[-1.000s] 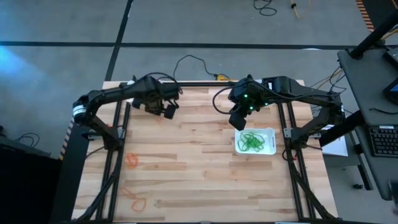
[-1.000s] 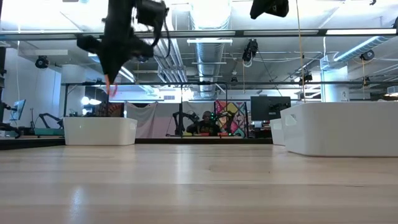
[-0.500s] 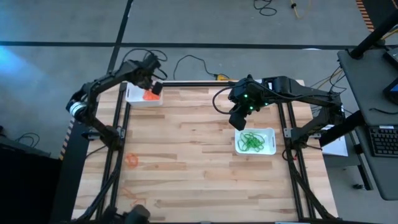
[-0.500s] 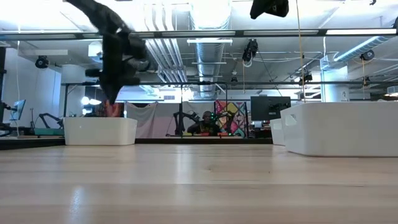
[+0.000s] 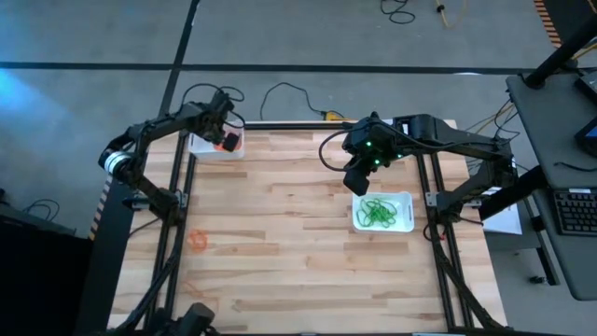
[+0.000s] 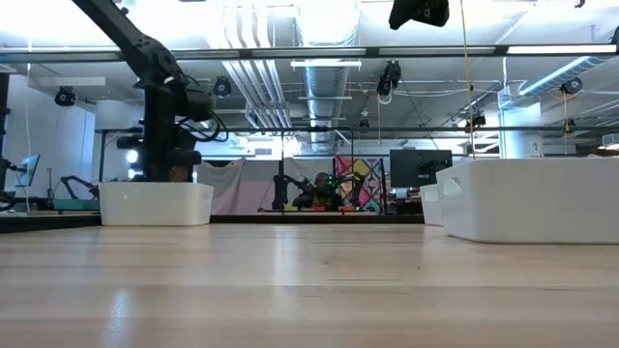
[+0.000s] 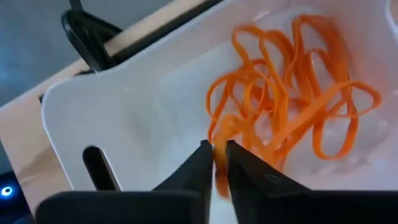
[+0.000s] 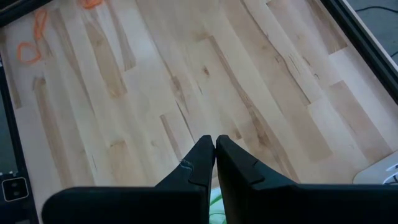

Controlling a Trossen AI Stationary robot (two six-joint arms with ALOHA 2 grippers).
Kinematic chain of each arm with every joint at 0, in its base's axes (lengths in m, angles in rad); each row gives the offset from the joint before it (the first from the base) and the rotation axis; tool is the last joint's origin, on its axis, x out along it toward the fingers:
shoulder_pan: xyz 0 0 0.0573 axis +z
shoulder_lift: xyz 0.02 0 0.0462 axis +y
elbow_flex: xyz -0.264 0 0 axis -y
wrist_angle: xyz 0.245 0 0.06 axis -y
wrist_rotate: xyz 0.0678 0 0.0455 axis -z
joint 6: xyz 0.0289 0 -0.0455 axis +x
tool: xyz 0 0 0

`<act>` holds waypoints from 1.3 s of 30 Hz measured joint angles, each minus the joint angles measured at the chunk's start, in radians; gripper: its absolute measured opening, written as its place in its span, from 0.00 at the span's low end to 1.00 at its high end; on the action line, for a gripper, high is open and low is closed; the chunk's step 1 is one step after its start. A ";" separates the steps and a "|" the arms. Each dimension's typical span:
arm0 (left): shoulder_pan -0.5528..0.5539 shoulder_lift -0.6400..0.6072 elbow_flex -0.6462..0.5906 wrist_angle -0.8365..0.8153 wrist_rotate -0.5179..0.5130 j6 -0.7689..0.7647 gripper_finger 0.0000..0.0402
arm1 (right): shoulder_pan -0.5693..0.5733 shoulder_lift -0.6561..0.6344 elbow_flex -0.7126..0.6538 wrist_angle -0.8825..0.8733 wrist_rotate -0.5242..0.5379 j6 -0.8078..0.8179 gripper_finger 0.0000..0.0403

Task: Sort rubber bands into baskets
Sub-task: Put the orange rubber band into the top left white bin

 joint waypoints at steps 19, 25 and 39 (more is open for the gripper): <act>-0.267 -0.481 -0.022 -0.145 0.233 -0.270 0.61 | 0.000 0.000 0.000 0.000 0.000 0.000 0.03; -0.593 -0.639 -0.110 -0.158 0.197 -0.471 0.61 | 0.000 0.000 0.000 0.000 0.000 0.000 0.03; -1.294 -0.588 -0.277 -0.349 0.212 -1.127 0.58 | 0.000 0.000 0.000 0.000 0.000 0.000 0.03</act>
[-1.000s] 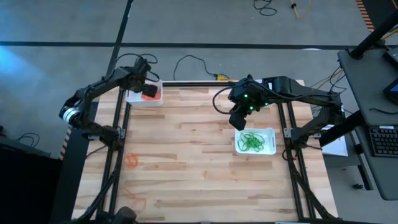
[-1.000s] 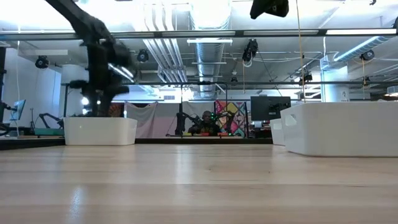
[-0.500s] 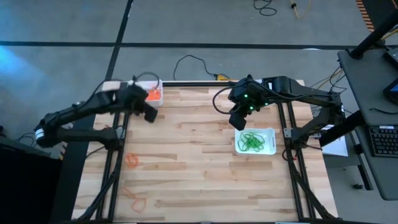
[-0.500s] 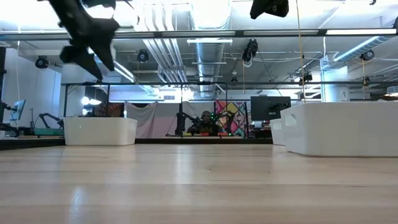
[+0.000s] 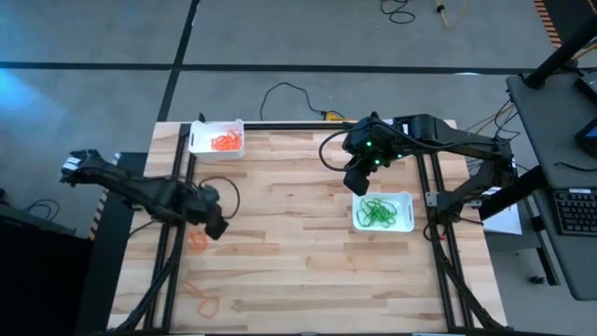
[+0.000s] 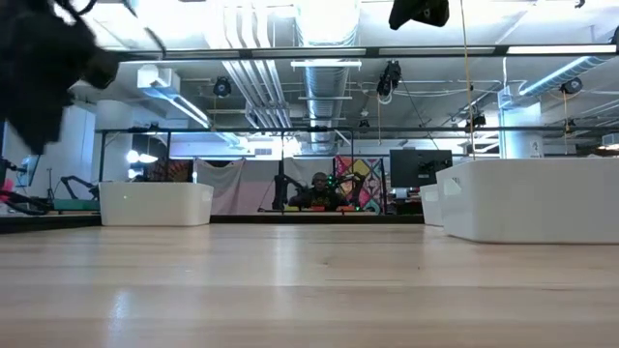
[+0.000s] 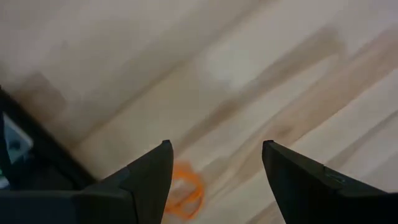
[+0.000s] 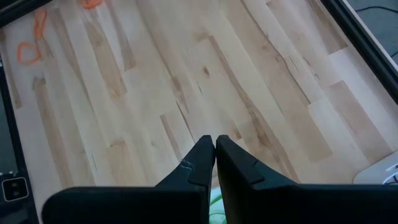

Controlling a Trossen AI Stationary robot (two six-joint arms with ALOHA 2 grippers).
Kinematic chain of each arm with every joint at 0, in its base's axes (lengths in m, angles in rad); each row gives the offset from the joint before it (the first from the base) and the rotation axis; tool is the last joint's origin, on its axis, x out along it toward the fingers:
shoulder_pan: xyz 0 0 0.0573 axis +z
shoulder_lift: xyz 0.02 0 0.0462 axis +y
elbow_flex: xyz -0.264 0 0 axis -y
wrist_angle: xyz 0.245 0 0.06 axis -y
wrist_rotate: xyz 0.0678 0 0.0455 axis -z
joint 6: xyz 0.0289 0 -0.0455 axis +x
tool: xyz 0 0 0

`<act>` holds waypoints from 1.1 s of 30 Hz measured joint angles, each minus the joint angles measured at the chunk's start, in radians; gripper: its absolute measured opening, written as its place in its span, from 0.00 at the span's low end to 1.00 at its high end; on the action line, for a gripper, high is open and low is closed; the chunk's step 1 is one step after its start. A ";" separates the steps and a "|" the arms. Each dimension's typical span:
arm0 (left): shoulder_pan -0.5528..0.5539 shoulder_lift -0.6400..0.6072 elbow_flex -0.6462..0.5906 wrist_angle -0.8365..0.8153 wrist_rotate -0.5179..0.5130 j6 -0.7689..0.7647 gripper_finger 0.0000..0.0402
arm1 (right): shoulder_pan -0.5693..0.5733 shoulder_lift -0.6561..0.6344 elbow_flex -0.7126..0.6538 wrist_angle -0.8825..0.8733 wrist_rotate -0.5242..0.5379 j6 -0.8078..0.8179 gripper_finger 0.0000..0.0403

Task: Sort rubber bands into baskets
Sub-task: Put the orange rubber band into the top left white bin

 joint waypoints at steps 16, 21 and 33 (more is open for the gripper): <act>0.007 0.163 -0.062 0.011 0.094 0.055 0.57 | 0.000 0.000 0.000 0.000 0.000 0.000 0.03; 0.032 0.246 -0.064 0.011 0.125 0.095 0.57 | 0.000 0.000 0.000 0.000 0.000 0.000 0.03; 0.125 0.505 -0.059 -0.023 0.216 0.280 0.57 | 0.000 0.000 0.000 0.000 0.000 0.000 0.03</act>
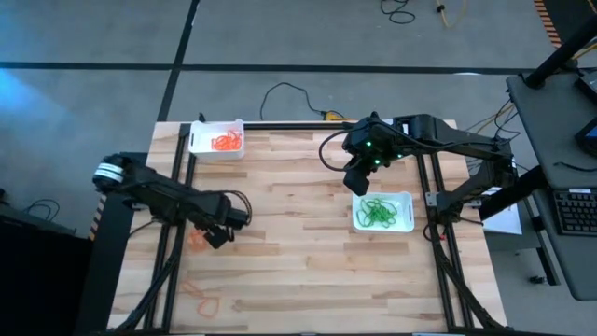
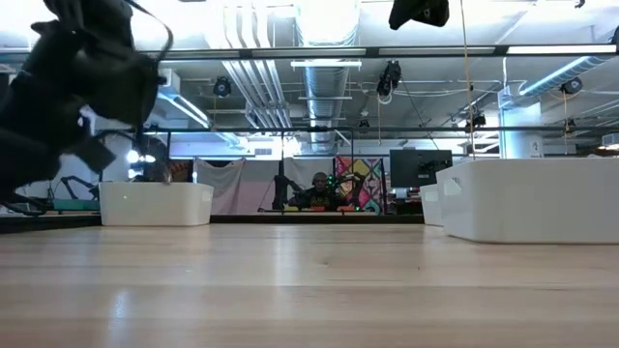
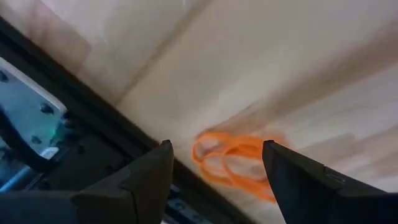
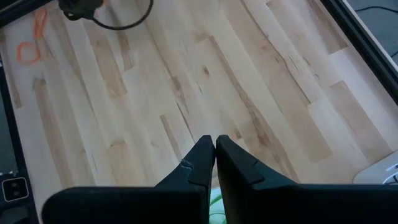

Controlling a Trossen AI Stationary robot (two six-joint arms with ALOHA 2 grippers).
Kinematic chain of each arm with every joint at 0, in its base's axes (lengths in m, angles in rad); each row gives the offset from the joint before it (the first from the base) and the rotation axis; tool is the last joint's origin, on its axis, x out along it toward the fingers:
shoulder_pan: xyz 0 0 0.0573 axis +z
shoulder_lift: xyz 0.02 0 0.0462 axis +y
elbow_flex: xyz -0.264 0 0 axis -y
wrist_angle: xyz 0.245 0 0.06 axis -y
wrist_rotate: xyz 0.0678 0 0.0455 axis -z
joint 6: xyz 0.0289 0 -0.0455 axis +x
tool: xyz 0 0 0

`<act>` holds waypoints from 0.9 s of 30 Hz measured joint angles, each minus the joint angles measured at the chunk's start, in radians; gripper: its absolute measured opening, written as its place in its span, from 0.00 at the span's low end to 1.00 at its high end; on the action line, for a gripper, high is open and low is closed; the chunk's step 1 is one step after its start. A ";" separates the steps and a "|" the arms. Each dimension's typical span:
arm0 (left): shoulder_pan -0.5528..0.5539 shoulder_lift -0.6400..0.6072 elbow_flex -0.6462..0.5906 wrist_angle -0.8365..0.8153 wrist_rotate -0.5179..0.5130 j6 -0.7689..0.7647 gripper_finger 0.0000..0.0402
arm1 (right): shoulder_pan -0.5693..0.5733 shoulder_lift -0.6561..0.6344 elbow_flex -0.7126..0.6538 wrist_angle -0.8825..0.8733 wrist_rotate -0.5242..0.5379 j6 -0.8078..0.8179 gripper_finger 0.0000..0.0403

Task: Sort rubber bands into baskets
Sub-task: Put the orange rubber band into the top left white bin

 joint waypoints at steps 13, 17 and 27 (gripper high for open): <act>-0.005 0.139 -0.002 0.033 0.101 0.160 0.56 | 0.000 0.000 0.000 0.000 0.000 0.000 0.03; -0.016 0.145 -0.002 0.069 0.122 0.162 0.43 | 0.000 0.000 0.000 0.000 0.000 0.000 0.03; -0.016 0.128 0.022 0.090 0.117 0.138 0.02 | 0.000 0.000 0.000 0.000 0.000 0.000 0.03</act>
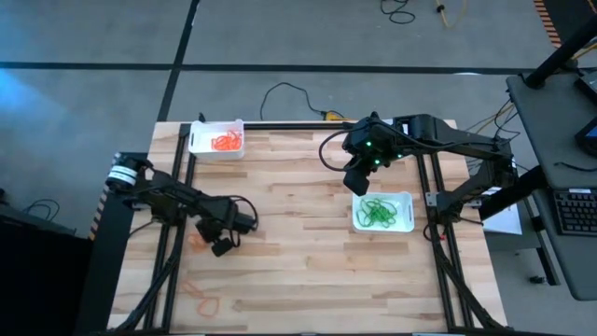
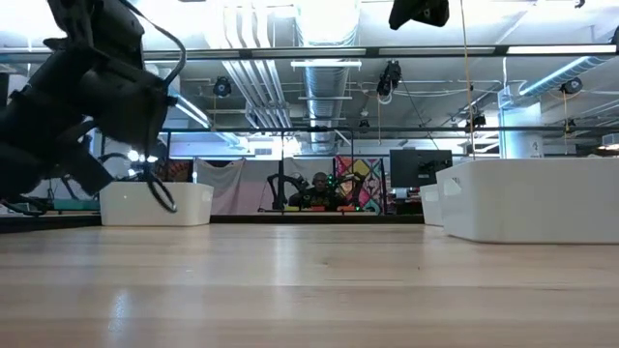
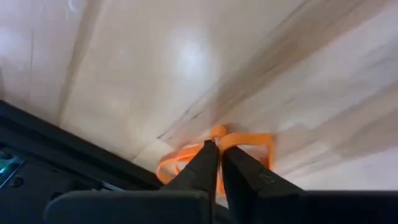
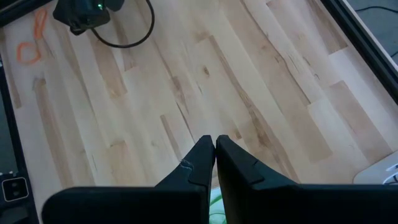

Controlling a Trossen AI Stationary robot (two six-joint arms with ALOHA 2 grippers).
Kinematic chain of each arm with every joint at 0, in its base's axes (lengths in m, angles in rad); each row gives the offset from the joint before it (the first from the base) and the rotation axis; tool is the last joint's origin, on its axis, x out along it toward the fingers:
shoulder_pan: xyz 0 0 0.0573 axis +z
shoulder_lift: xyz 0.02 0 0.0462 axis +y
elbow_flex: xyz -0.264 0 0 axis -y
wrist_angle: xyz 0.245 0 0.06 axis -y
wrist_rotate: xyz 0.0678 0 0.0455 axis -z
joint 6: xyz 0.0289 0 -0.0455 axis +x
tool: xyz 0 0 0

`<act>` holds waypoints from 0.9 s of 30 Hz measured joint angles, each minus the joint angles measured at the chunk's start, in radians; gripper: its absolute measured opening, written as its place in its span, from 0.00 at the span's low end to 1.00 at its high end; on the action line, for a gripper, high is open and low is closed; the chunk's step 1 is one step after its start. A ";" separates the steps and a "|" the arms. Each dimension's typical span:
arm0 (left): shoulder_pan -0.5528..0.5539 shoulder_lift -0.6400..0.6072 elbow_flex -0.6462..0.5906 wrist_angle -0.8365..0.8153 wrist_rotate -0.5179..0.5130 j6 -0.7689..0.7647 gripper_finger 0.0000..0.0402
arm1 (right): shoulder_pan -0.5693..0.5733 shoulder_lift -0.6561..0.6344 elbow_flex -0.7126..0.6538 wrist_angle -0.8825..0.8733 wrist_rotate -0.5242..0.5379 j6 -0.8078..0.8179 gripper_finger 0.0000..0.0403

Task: Sort rubber bands into baskets
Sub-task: Put the orange rubber band into the top left white bin

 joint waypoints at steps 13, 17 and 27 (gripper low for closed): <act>0.010 -0.010 0.222 0.004 -0.127 0.080 0.00 | 0.000 0.000 0.000 0.000 0.000 0.000 0.03; 0.017 -0.010 0.257 0.118 -0.169 0.170 0.00 | 0.000 0.000 0.000 0.000 0.000 0.000 0.03; 0.063 -0.009 0.251 0.514 -0.296 0.211 0.00 | 0.000 0.000 0.000 0.000 0.000 0.000 0.03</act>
